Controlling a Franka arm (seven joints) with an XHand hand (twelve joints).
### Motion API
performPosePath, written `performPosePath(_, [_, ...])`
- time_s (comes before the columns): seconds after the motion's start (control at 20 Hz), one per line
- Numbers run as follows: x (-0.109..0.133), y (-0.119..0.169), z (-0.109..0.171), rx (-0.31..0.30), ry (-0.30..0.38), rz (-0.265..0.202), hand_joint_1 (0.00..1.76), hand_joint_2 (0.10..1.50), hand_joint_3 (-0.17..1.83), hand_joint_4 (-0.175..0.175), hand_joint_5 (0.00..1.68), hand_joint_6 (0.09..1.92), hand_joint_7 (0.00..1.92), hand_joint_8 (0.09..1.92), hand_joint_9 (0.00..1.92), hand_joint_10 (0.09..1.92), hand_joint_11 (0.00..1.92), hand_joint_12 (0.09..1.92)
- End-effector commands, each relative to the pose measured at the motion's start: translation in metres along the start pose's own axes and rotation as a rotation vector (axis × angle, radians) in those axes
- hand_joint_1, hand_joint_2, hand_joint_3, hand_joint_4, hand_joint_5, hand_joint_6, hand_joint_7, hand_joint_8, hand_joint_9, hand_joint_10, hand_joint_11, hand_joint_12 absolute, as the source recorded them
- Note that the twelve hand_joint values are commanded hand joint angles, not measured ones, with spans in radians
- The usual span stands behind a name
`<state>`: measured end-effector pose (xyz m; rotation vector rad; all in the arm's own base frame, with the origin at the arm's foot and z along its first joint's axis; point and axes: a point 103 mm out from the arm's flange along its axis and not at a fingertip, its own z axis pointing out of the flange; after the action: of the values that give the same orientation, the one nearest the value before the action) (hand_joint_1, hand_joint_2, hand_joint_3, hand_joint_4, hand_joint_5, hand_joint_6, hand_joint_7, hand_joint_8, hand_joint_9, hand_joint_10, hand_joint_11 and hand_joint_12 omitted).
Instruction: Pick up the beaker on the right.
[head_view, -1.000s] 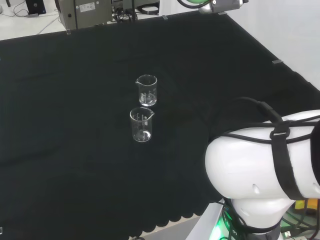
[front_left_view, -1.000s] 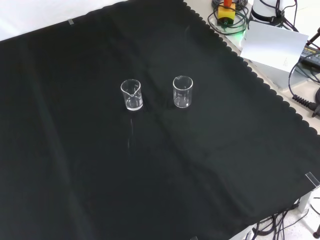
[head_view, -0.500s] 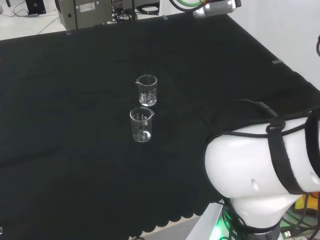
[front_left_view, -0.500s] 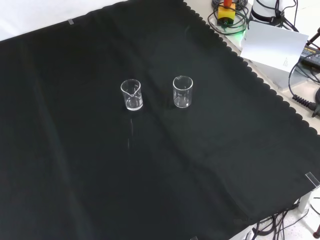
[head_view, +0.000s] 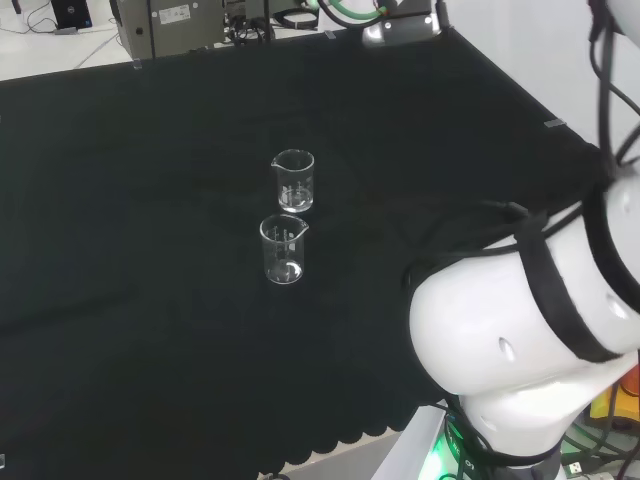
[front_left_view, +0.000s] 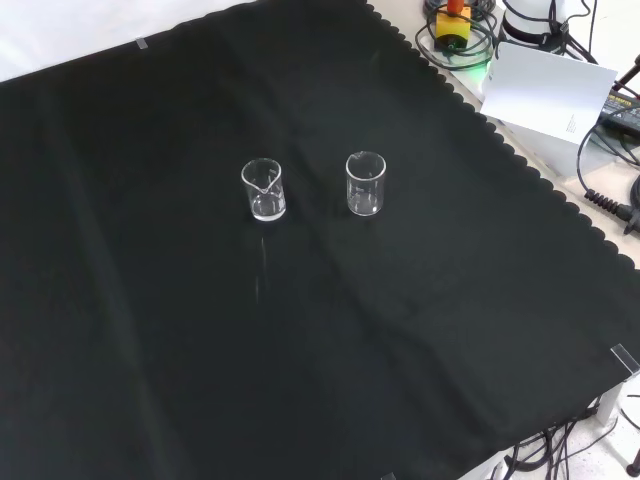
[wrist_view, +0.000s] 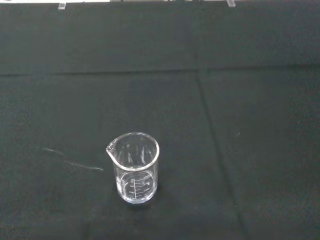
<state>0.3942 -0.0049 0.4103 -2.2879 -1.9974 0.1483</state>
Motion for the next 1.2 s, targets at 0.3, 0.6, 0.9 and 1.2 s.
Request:
performPosePath(0.3, [0.008, 0.112, 0.081, 0.091, 0.15, -0.02, 0.27, 1.09, 0.26, -0.016, 0.36, 0.09, 0.21, 0.55, 0.34, 0.67, 0.07, 1.4])
performPosePath(0.6, [0.0, 0.127, 0.114, 0.114, 0.169, -0.036, 0.39, 1.02, 0.23, -0.016, 0.36, 0.09, 0.21, 0.58, 0.37, 0.67, 0.08, 1.4])
performPosePath(0.9, [-0.004, 0.134, 0.146, 0.166, 0.206, -0.077, 0.49, 0.95, 0.2, -0.016, 0.36, 0.09, 0.22, 0.6, 0.38, 0.67, 0.08, 1.4])
performPosePath(1.2, [-0.006, 0.138, 0.177, 0.207, 0.223, -0.117, 0.55, 0.9, 0.19, -0.013, 0.33, 0.09, 0.21, 0.61, 0.36, 0.66, 0.06, 1.4])
